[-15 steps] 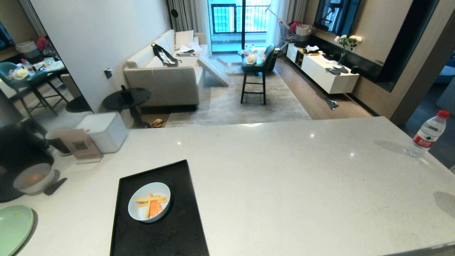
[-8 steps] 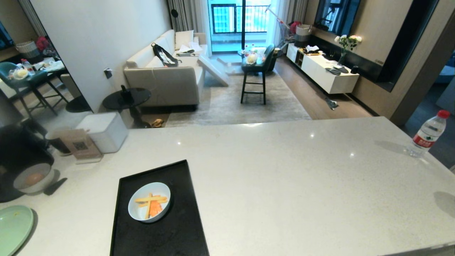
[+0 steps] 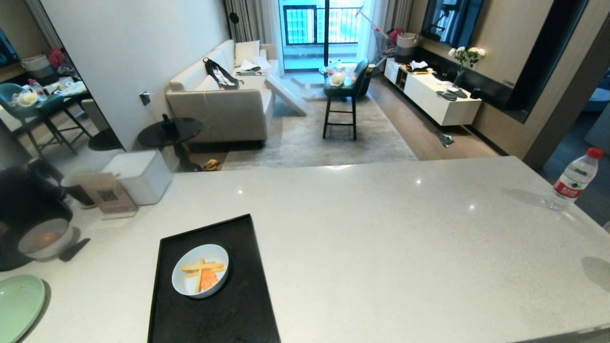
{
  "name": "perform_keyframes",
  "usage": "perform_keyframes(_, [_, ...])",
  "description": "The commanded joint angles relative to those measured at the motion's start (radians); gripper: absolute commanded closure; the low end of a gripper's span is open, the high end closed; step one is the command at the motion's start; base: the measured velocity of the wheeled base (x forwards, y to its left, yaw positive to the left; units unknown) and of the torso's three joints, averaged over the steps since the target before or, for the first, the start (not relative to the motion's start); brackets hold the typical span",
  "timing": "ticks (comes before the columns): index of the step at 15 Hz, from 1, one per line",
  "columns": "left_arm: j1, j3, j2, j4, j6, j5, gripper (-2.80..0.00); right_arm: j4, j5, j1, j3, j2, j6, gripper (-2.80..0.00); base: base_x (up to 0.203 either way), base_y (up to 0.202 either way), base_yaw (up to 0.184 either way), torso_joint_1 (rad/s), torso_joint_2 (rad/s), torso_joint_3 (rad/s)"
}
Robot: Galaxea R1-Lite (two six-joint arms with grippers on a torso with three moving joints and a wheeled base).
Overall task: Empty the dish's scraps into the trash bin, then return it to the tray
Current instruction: Pick up the bowl with leftover food
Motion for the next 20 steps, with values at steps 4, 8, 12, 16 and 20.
perform_keyframes(4, [-0.003, -0.222, 0.354, 0.142, 0.001, -0.002, 0.0, 0.0, 0.0, 0.0, -0.001, 0.0, 0.0, 0.0, 0.0, 0.0, 0.0, 0.0, 0.0, 0.0])
perform_keyframes(8, [-0.008, -0.355, 0.706, 0.157, 0.002, -0.007, 0.0, 0.0, 0.0, 0.0, 0.001, 0.0, 0.0, 0.0, 0.0, 0.0, 0.0, 0.0, 0.0, 0.0])
perform_keyframes(12, [-0.01, -0.482, 1.015, 0.166, 0.001, -0.007, 0.0, 0.001, 0.0, 0.0, 0.001, 0.0, 0.0, 0.0, 0.0, 0.0, 0.0, 0.0, 0.0, 0.0])
perform_keyframes(16, [-0.035, -0.651, 1.224, 0.322, -0.006, -0.008, 0.0, 0.0, 0.0, 0.0, 0.001, 0.0, 0.0, 0.0, 0.0, 0.0, 0.0, 0.0, 0.0, 0.0])
perform_keyframes(20, [-0.066, -0.759, 1.413, 0.389, -0.06, -0.005, 0.0, 0.0, 0.0, 0.0, 0.001, 0.0, 0.0, 0.0, 0.0, 0.0, 0.0, 0.0, 0.0, 0.0])
